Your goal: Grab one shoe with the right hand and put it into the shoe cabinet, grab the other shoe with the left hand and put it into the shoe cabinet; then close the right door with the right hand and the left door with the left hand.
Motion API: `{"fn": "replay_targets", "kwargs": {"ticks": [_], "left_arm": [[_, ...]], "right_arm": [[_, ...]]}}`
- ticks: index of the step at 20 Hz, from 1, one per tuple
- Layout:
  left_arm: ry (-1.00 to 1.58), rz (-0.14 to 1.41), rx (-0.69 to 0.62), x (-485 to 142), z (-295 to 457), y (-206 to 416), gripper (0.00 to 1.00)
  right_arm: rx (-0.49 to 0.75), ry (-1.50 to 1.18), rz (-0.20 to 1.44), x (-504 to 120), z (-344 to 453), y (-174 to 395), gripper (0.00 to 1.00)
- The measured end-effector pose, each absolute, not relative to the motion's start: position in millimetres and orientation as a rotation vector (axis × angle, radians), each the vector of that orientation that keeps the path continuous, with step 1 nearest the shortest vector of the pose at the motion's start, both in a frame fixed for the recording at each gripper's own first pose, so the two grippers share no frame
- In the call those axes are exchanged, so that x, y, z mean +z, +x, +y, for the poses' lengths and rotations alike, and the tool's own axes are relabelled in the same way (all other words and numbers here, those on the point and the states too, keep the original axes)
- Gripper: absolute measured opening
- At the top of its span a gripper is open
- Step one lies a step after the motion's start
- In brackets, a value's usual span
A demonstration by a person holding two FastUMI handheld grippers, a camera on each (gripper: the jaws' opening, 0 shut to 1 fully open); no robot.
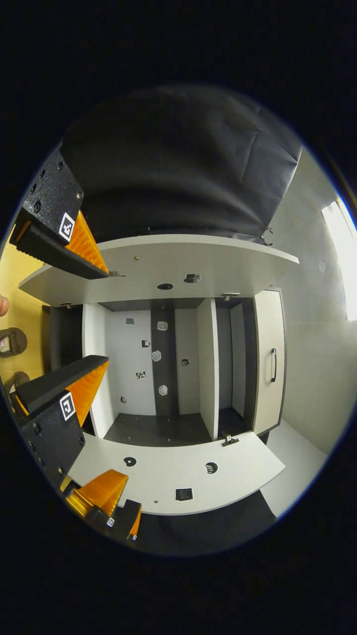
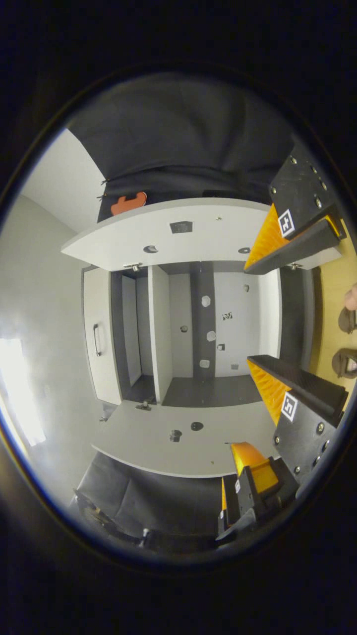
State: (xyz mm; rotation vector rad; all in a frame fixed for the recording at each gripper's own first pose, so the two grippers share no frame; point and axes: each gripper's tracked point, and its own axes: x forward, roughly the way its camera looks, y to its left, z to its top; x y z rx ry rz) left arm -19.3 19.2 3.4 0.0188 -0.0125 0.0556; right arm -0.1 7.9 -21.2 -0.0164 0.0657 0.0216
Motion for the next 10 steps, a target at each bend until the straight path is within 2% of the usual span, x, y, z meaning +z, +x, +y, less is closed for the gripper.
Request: {"fn": "replay_targets", "kwargs": {"ticks": [4, 6, 7, 8, 10], "left_arm": [[0.01, -0.015, 0.073, 5.5, 28.7, -20.9, 0.94], [0.016, -0.022, 0.094, 8.6, 37.3, -20.8, 0.94], [0.025, -0.026, 0.105, 10.7, 42.5, -20.9, 0.94], [0.035, -0.03, 0.117, 12.6, 46.9, -21.6, 0.94], [0.046, -0.035, 0.143, 15.9, 56.2, -23.3, 0.94]], "right_arm": [[0.034, -0.02, 0.14, -69.4, 11.4, -10.2, 0.97], [0.047, -0.033, 0.183, -107.5, 8.2, -22.8, 0.94], [0.057, -0.033, 0.22, -129.6, 9.4, -26.7, 0.98], [0.068, -0.037, 0.269, -154.1, 9.0, -32.3, 0.94], [0.08, -0.038, 0.363, -199.8, 7.2, -45.3, 0.98]]}}
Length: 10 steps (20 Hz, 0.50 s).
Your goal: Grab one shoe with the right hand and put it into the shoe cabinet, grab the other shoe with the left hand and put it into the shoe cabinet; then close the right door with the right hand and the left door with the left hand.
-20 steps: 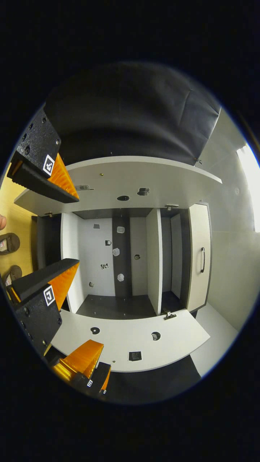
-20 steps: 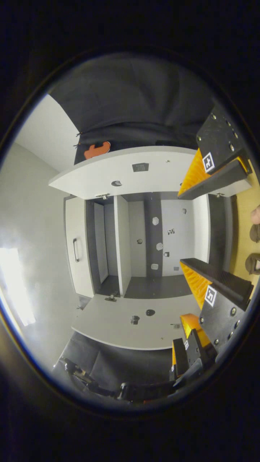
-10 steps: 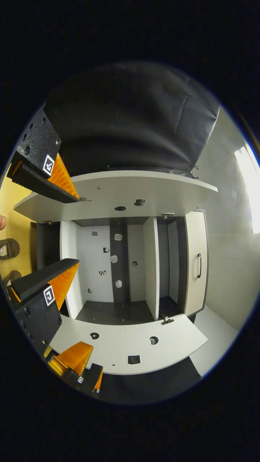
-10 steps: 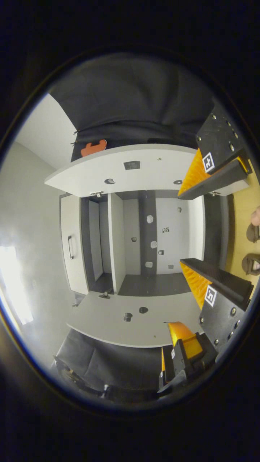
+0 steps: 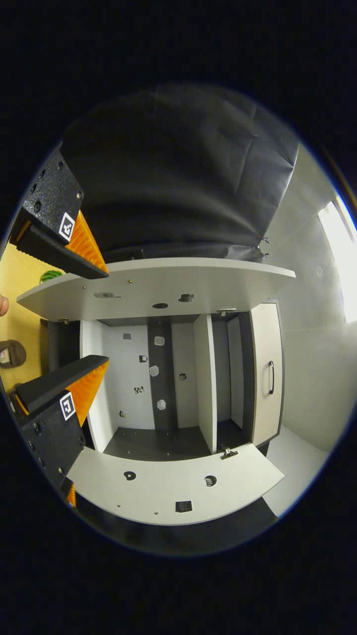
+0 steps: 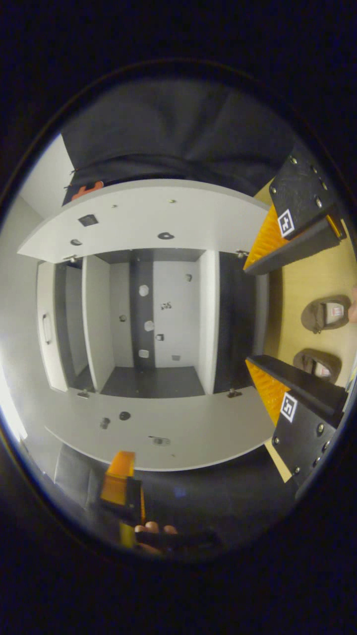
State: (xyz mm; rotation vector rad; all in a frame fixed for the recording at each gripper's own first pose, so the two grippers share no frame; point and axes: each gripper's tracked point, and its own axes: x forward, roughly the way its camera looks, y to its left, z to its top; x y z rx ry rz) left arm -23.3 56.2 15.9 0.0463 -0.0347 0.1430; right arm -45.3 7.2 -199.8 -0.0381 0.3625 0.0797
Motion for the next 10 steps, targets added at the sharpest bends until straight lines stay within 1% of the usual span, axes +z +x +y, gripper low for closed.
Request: {"fn": "replay_targets", "kwargs": {"ticks": [1, 3, 4, 5, 6, 7, 10], "left_arm": [[0.049, -0.034, 0.155, 17.2, 60.8, -24.2, 0.93], [0.057, -0.034, 0.179, 18.4, 70.2, -25.7, 0.94], [0.065, -0.031, 0.188, 18.3, 73.6, -25.9, 0.94], [0.074, -0.029, 0.2, 19.0, 78.6, -27.2, 0.94], [0.082, -0.029, 0.214, 20.5, 83.5, -29.2, 0.94], [0.086, -0.028, 0.226, 21.3, 87.5, -31.1, 0.94], [0.09, -0.008, 0.259, 17.7, 100.1, -39.7, 0.95]], "right_arm": [[0.085, -0.034, 0.406, -222.2, 7.3, -50.1, 0.95], [0.101, -0.022, 0.502, -266.5, 8.9, -59.3, 0.95], [0.112, -0.011, 0.555, -288.7, 10.6, -64.6, 0.98], [0.125, -0.003, 0.609, -310.9, 13.3, -70.5, 0.98], [0.136, -0.006, 0.67, -332.1, 14.3, -77.2, 0.95], [0.15, -0.019, 0.72, -351.0, 15.1, -84.2, 0.98], [0.172, -0.026, 0.841, -405.2, 20.1, -96.8, 0.98]]}}
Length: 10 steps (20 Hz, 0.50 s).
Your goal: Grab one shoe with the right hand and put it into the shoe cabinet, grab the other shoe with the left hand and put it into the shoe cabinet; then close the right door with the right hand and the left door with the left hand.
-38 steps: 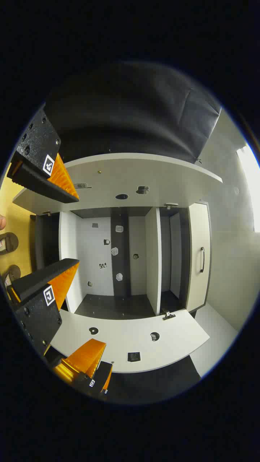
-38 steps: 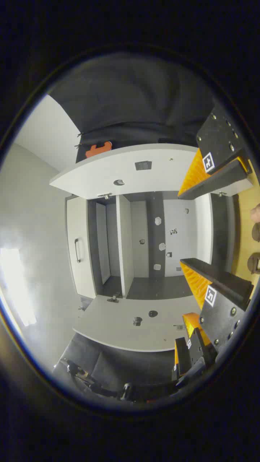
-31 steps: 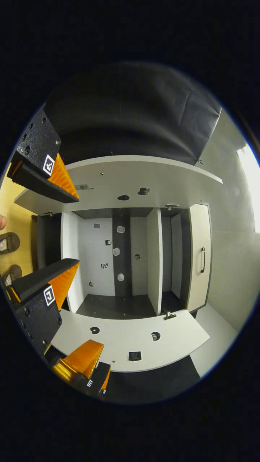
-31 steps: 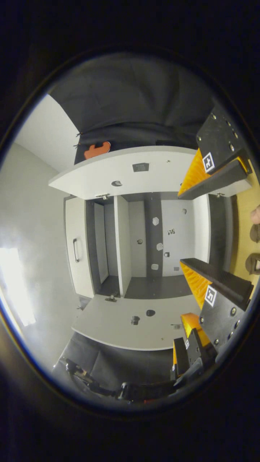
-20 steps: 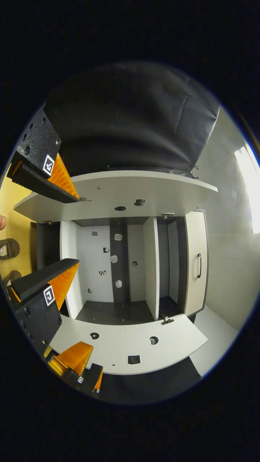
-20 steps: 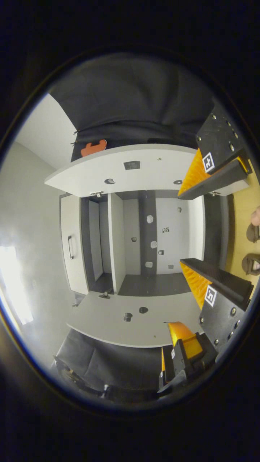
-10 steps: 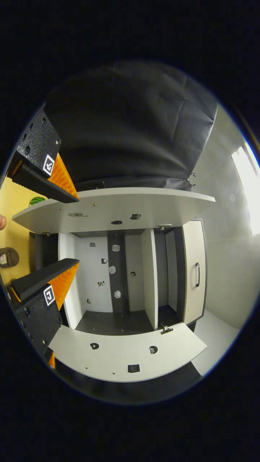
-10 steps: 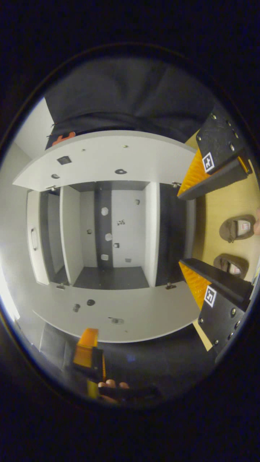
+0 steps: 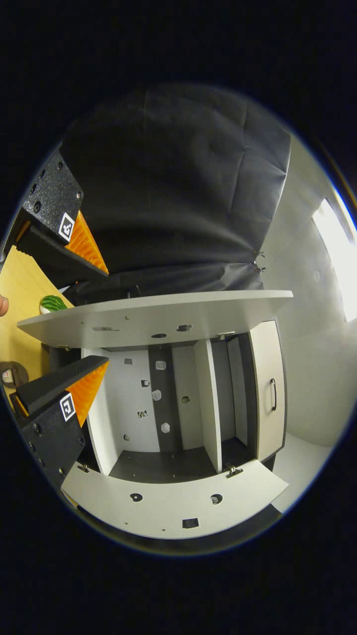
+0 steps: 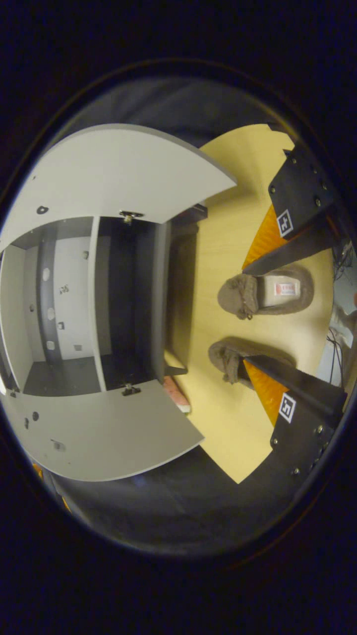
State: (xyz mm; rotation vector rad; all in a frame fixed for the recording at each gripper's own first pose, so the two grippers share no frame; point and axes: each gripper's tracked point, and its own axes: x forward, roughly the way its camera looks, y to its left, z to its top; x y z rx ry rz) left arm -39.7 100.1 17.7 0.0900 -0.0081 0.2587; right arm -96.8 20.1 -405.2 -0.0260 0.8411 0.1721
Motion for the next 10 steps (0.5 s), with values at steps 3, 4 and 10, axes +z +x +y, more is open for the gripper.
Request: {"fn": "replay_targets", "kwargs": {"ticks": [3, 4, 10], "left_arm": [[0.109, 0.017, 0.301, 12.4, 115.3, -49.7, 0.94], [0.114, 0.025, 0.315, 10.4, 119.5, -53.5, 0.94], [0.129, 0.097, 0.406, -7.2, 145.9, -78.0, 0.94]], "right_arm": [[0.165, 0.006, 0.955, -444.0, 25.2, -107.7, 0.85], [0.165, 0.018, 0.974, -452.3, 28.1, -105.7, 0.87], [0.146, -0.011, 1.035, -501.3, 31.6, -81.2, 0.8]]}}
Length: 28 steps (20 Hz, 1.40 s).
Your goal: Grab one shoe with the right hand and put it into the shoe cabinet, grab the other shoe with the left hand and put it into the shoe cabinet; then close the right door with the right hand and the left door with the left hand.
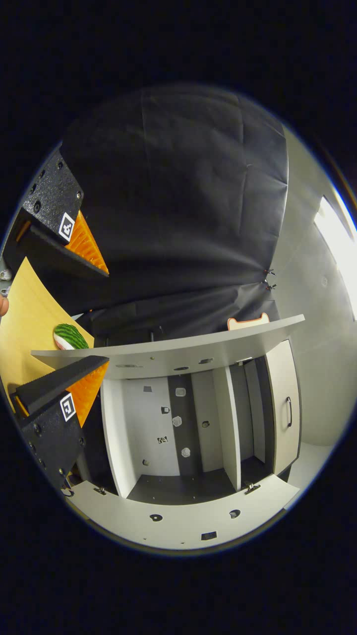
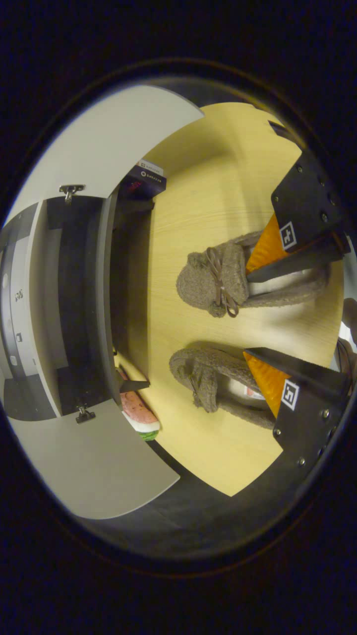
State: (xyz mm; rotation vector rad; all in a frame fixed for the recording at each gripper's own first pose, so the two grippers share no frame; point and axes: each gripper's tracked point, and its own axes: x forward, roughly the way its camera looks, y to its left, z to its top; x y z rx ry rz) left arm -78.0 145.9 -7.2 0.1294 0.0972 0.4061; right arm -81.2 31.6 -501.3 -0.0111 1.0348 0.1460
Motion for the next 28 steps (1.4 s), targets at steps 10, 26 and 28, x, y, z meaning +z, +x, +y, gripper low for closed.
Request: {"fn": "replay_targets", "kwargs": {"ticks": [10, 26, 28], "left_arm": [[0.152, 0.164, 0.486, -26.2, 161.1, -96.0, 0.95], [0.118, 0.128, 0.316, -40.3, 111.7, -45.3, 0.95], [0.117, 0.114, 0.304, -37.4, 108.6, -44.1, 0.95]], "right_arm": [[0.1, -0.147, 1.055, -531.7, 24.8, -60.7, 0.04], [0.024, -0.047, 0.572, -311.2, 18.5, 84.8, 0.05], [0.019, -0.044, 0.502, -275.0, 18.7, 113.5, 0.04]]}}
